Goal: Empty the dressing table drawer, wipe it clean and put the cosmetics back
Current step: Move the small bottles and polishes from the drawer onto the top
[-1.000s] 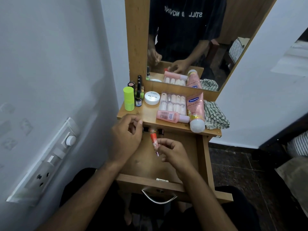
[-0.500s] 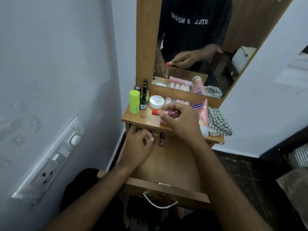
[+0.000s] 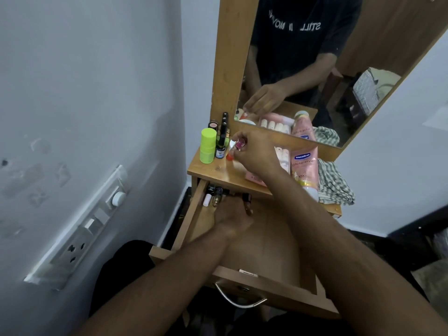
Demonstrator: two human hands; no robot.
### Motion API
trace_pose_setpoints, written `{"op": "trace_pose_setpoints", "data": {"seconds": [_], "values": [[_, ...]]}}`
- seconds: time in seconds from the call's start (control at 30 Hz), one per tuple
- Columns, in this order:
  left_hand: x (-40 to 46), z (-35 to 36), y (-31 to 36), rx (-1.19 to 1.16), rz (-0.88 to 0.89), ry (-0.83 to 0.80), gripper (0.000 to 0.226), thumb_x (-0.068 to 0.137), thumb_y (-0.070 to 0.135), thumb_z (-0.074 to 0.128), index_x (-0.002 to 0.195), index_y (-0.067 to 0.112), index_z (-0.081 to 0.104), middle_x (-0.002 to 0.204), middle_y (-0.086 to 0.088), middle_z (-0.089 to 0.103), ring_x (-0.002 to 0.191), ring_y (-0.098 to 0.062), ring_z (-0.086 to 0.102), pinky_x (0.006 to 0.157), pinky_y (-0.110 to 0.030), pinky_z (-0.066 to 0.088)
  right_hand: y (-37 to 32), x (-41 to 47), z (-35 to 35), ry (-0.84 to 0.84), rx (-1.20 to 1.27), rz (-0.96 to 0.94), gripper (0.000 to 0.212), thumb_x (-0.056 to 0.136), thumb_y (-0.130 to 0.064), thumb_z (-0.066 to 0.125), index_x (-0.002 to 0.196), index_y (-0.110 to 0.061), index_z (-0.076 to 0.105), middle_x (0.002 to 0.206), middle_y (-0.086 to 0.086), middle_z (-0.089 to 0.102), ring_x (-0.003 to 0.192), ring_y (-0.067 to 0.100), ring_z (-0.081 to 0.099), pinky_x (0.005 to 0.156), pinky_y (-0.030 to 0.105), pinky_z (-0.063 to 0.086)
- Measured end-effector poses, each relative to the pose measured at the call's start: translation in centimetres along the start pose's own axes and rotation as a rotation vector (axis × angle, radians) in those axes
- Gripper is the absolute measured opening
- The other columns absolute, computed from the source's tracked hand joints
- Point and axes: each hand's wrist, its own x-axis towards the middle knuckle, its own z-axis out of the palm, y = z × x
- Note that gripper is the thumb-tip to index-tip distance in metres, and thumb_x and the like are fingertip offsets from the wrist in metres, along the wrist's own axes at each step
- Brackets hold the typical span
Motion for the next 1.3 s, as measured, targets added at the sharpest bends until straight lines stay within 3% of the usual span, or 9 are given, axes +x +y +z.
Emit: {"op": "trace_pose_setpoints", "data": {"seconds": [0.17, 0.33, 0.47, 0.63, 0.77, 0.87, 0.97, 1.1, 1.3], "values": [[0.4, 0.5, -0.3, -0.026, 0.086, 0.010, 0.029, 0.092, 0.037, 0.063, 0.113, 0.017, 0.064, 0.109, -0.003, 0.068, 0.102, -0.021, 0.065, 0.082, -0.034, 0.055, -0.3, 1.1, 0.7, 0.023, -0.053, -0.039, 0.027, 0.078, -0.009, 0.078, 0.103, -0.014, 0.074, 0.091, 0.000, 0.071, 0.085, 0.016, 0.062, 0.075, 0.033, 0.052], [0.5, 0.7, -0.2, -0.066, 0.076, -0.012, 0.025, 0.089, 0.018, 0.065, 0.112, 0.011, 0.062, 0.109, -0.008, 0.066, 0.103, -0.025, 0.065, 0.077, -0.029, 0.050, -0.6, 1.2, 1.3, 0.059, -0.031, -0.062, 0.029, 0.072, -0.007, 0.082, 0.098, -0.014, 0.073, 0.088, -0.002, 0.070, 0.081, 0.015, 0.060, 0.073, 0.031, 0.050], [0.4, 0.4, -0.1, -0.093, 0.064, -0.024, 0.025, 0.088, 0.016, 0.063, 0.112, 0.006, 0.065, 0.111, -0.011, 0.066, 0.106, -0.027, 0.063, 0.078, -0.027, 0.047, -0.6, 1.0, 1.2, 0.053, -0.001, -0.032, 0.046, 0.072, -0.011, 0.086, 0.115, -0.016, 0.071, 0.099, -0.005, 0.068, 0.085, 0.007, 0.057, 0.074, 0.021, 0.044], [0.5, 0.2, -0.2, -0.129, 0.050, 0.005, 0.021, 0.092, 0.018, 0.062, 0.106, 0.003, 0.068, 0.109, -0.013, 0.069, 0.106, -0.027, 0.063, 0.081, -0.024, 0.042, -0.5, 0.2, 0.0, 0.074, 0.080, -0.027, 0.064, 0.069, -0.022, 0.091, 0.127, -0.017, 0.065, 0.113, -0.006, 0.064, 0.096, 0.007, 0.057, 0.082, 0.022, 0.049], [-0.1, -0.7, 0.0, -0.149, 0.078, 0.010, 0.022, 0.093, 0.021, 0.063, 0.102, 0.004, 0.071, 0.104, -0.013, 0.072, 0.100, -0.027, 0.066, 0.077, -0.023, 0.040, 0.3, -1.6, -0.9, 0.209, 0.133, -0.048, 0.049, 0.078, -0.034, 0.083, 0.123, -0.021, 0.067, 0.100, -0.007, 0.066, 0.079, 0.003, 0.054, 0.066, 0.010, 0.041], [-1.0, -1.9, 0.0, -0.153, 0.146, -0.017, 0.016, 0.089, 0.020, 0.065, 0.082, 0.009, 0.074, 0.085, -0.011, 0.073, 0.084, -0.028, 0.067, 0.067, -0.027, 0.041, 0.6, -4.4, -1.5, 0.391, 0.253, -0.088, 0.032, 0.089, -0.032, 0.074, 0.117, -0.020, 0.068, 0.085, -0.008, 0.066, 0.067, 0.009, 0.057, 0.060, 0.018, 0.045], [-2.5, -3.2, -0.4, -0.164, 0.212, -0.019, 0.030, 0.079, 0.012, 0.064, 0.055, 0.022, 0.051, 0.062, 0.004, 0.055, 0.064, -0.016, 0.054, 0.058, -0.028, 0.030, 0.8, -7.8, -2.0, 0.569, 0.370, -0.071, 0.018, 0.095, -0.021, 0.068, 0.112, -0.015, 0.070, 0.082, -0.004, 0.066, 0.067, 0.011, 0.059, 0.058, 0.022, 0.047], [-4.7, -4.9, -0.7, -0.142, 0.311, 0.036, 0.006, 0.080, 0.019, 0.066, 0.082, 0.023, 0.069, 0.083, 0.009, 0.060, 0.076, -0.003, 0.053, 0.063, -0.024, 0.039, 1.6, -11.0, -1.9, 0.643, 0.486, 0.038, 0.012, 0.096, -0.011, 0.065, 0.106, -0.011, 0.072, 0.081, -0.001, 0.066, 0.067, 0.009, 0.056, 0.056, 0.022, 0.046], [-5.8, -8.8, -0.8, -0.267, 0.291, 0.175, 0.019, 0.084, 0.016, 0.074, 0.099, 0.026, 0.073, 0.087, 0.011, 0.060, 0.076, -0.005, 0.060, 0.063, -0.013, 0.045, 1.3, -10.8, -2.4, 0.548, 0.480, 0.073, 0.009, 0.092, -0.014, 0.069, 0.099, -0.015, 0.074, 0.087, -0.006, 0.070, 0.072, 0.009, 0.062, 0.059, 0.023, 0.052]]}}
